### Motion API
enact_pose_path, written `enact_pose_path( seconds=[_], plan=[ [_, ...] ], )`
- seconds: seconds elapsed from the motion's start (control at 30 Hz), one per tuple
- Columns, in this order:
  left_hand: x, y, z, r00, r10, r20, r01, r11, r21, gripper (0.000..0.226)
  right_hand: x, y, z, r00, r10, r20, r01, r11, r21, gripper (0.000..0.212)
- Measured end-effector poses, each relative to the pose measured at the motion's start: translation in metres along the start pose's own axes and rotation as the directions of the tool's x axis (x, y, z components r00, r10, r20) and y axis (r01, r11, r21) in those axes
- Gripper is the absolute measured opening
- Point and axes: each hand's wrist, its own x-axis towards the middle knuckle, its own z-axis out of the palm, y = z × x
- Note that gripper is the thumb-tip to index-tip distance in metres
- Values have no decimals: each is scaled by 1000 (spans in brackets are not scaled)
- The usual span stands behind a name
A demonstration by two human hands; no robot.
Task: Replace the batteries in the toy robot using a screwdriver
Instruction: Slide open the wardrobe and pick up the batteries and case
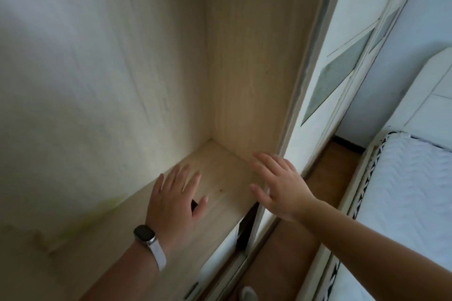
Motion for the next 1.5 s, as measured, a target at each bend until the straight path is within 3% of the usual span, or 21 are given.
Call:
enact_pose_path(
  seconds=[0.33,0.7,0.87,1.33,1.5],
  plan=[
    [-47,-61,49,928,-356,113,356,934,24,59,63,-33,107,943,-222,247,200,974,110,62],
    [-57,-89,140,713,-659,240,667,743,56,59,126,-40,229,850,-327,412,239,938,250,71],
    [-51,-96,183,634,-719,283,739,672,52,62,138,-40,280,832,-335,442,228,933,279,64],
    [-60,-138,332,572,-734,367,798,602,-39,60,145,-35,425,819,-230,526,138,968,209,68],
    [-63,-156,377,491,-806,331,867,491,-89,55,142,-35,475,819,-176,546,65,974,216,58]
  ],
)
